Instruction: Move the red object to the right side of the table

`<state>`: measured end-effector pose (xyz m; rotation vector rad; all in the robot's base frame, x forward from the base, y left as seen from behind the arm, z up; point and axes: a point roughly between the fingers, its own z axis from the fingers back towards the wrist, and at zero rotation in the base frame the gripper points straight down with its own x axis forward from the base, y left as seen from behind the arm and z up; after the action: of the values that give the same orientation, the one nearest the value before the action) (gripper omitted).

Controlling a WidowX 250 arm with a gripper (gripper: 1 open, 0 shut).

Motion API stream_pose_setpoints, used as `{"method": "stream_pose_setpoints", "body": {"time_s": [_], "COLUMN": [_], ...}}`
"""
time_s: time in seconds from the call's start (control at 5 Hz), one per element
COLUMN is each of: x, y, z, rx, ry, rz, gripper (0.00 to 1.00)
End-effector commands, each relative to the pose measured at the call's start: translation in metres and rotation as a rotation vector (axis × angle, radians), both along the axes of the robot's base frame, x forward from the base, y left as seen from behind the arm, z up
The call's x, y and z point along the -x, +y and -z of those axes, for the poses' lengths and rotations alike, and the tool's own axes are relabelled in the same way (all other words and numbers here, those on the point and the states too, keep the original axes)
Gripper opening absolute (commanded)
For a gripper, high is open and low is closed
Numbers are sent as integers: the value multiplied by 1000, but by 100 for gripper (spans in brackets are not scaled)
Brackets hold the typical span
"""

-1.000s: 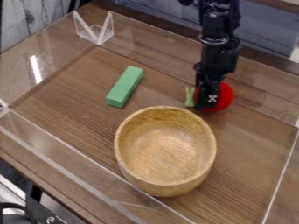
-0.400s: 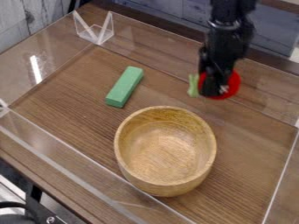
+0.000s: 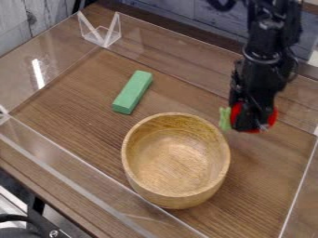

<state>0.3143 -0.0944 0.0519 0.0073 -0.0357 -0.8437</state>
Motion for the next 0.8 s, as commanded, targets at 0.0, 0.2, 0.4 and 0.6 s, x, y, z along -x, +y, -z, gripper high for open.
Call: {"method": "stream_pose_setpoints", "body": {"time_s": [0.0, 0.2, 0.4, 0.6], "x": [-4, -6, -2, 2], "y": [-27, -46, -46, -45], "z": [-33, -38, -28, -20], "rx": [39, 58, 71, 83], "ry": [-88, -84, -71, -58], "rz": [-35, -48, -94, -140], "gripper": [0, 0, 0, 0]}}
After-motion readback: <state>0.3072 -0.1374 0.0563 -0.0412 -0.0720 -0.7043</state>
